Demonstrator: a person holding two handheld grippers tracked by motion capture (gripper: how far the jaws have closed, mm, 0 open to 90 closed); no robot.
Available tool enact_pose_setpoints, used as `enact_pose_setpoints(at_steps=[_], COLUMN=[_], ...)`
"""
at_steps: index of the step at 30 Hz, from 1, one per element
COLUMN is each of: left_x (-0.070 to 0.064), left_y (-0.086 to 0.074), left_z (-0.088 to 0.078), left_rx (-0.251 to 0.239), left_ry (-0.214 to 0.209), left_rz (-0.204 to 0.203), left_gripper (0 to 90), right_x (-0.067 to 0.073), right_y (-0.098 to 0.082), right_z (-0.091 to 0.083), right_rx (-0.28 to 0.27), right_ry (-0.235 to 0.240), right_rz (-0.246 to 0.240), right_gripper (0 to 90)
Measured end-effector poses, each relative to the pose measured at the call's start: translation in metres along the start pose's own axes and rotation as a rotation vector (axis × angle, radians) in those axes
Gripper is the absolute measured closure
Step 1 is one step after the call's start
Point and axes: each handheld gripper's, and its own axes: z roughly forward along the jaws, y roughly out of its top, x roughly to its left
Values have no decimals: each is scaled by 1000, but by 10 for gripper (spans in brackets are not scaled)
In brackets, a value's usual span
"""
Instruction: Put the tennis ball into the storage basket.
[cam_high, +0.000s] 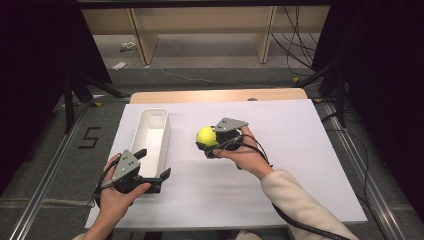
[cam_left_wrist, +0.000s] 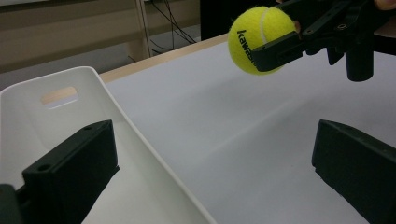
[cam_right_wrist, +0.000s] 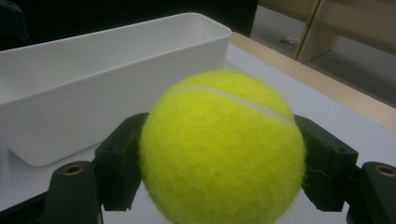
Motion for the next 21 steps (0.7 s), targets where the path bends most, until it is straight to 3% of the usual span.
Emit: enact_pose_setpoints(at_steps=[21], left_x=[0], left_y=[0], left_z=[0], left_rx=[2], left_ry=[-4], left_rz=[4], left_gripper=[0], right_x=[4], right_y=[6], right_z=[3], right_rx=[-13], right_ry=[5], right_rz=[-9], right_gripper=[268])
